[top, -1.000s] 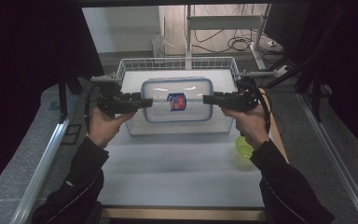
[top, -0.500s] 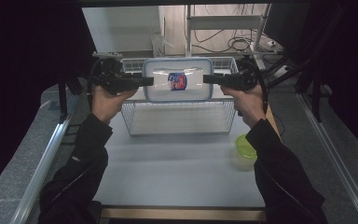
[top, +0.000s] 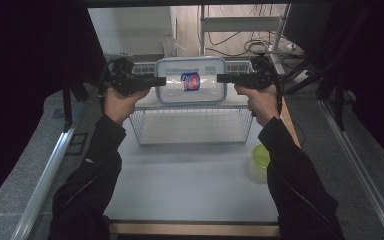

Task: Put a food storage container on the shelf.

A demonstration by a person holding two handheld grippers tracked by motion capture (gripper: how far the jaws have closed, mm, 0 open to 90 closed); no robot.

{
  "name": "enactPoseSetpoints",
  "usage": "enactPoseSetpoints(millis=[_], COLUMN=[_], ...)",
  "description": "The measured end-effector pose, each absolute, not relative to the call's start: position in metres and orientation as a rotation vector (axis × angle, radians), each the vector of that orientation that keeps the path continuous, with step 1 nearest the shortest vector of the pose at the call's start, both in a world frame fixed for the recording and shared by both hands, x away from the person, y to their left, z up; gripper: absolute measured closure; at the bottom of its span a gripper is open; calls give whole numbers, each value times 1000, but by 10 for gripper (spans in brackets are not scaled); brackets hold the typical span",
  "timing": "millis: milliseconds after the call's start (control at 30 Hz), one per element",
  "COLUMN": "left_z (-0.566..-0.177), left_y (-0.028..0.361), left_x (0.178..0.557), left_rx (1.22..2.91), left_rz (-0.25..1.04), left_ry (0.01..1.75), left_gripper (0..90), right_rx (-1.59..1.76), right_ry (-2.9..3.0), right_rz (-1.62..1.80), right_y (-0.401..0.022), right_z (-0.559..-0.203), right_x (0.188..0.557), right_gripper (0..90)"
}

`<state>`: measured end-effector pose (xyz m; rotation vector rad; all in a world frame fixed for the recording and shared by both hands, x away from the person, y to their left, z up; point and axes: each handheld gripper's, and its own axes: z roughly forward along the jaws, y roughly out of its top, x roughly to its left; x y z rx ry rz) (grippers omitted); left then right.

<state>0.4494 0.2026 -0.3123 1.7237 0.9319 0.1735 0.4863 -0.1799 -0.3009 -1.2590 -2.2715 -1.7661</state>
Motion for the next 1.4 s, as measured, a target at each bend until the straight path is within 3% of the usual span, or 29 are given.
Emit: enactPoseSetpoints(millis=[333, 500, 1033, 1400], left_z=[-316, -319, -321, -323], left_y=[200, 194, 195, 190], left_x=[444, 442, 441, 451], left_rx=[1747, 1770, 1789, 1792], left_rz=[257, 308, 322, 299], left_ry=[886, 887, 888, 929], left_gripper=[450, 381, 339, 226], right_rx=[-1257, -1229, -1228, -1235], right_ry=[-2282, -2304, -2373, -2404], right_rz=[-1779, -1797, -1773, -1759], right_y=[-180, -179, -175, -170], right_z=[-302, -306, -313, -317], right_x=[488, 485, 481, 480], right_gripper=[506, 498, 489, 487])
